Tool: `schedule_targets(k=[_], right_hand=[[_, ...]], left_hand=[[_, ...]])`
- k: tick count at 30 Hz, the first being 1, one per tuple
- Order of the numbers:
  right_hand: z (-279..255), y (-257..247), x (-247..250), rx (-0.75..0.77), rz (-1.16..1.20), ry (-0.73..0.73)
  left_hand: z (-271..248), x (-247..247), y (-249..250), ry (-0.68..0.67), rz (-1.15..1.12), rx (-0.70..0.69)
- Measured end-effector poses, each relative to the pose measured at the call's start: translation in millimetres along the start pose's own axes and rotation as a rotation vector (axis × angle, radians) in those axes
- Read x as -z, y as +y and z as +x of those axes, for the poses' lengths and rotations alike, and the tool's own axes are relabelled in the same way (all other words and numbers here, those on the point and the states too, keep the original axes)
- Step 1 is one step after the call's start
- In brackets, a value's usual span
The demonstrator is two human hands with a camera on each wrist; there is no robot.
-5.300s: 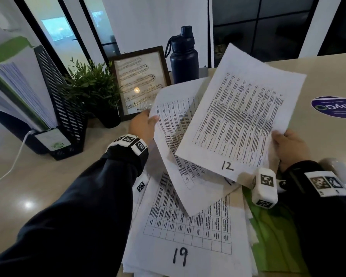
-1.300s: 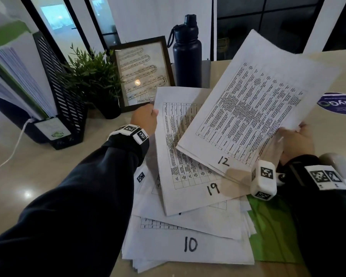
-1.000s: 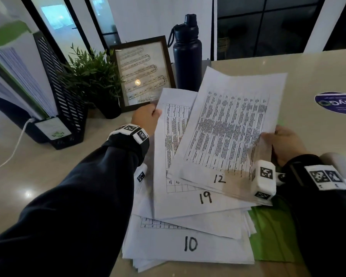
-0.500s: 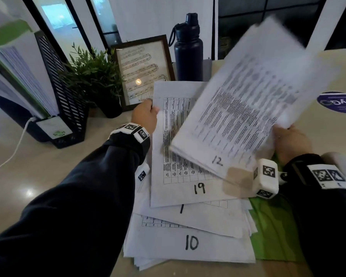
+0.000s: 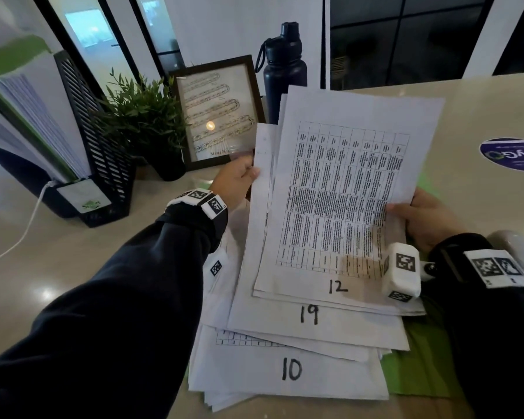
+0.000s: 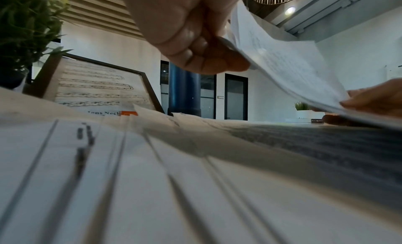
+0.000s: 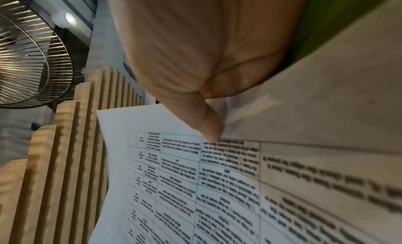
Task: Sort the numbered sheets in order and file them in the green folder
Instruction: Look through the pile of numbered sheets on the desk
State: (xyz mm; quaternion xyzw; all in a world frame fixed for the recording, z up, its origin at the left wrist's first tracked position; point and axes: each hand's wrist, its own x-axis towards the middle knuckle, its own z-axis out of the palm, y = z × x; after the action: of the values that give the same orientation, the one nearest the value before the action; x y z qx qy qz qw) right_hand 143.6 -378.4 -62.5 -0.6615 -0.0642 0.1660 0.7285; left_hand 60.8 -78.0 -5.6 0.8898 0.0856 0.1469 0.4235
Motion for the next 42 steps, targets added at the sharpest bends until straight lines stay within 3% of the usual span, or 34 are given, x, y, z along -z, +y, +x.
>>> schedule_targets(k=[6,10,15,24,30,34,39,42], right_hand=[[4.0,3.6,3.8,0.061,-0.032,0.132],[3.8,3.1,3.8,0.116,-0.03,0.21],[0.4,0.5,3.2,0.13,0.006,0.199],[2.4,3.3,5.9,0.096,-0.021,0.245],[1.6,3.0,5.6,0.067,-0.02,0.268],[0.1,0.8,3.5,0.061,-0.034,0.277],[-1.7,-1.3,2.6,0.063,-0.03,0.286],[-3.3,-2.5,1.6,0.06,-0.041,0.288]], left_hand=[[-2.8,-0.6,0.1,-0.062,-0.053,-0.052],[-3.4,-2.3,2.1,-0.117,-0.128,-0.015],[-4.0,-0.4,1.2,-0.202,-0.132,-0.026],[-3.2,-1.4,-1.1,-0.174,-0.104,0.017],[-2.0,-1.5,-2.4,-0.223,-0.085,0.027],[-1.6,-1.1,-3.0,-0.305,-0.061,0.056],[-4.6,-5.9,-5.1,-0.532,0.006,0.159],[-4.4,-6.7,-5.2,-0.509,-0.029,0.145]])
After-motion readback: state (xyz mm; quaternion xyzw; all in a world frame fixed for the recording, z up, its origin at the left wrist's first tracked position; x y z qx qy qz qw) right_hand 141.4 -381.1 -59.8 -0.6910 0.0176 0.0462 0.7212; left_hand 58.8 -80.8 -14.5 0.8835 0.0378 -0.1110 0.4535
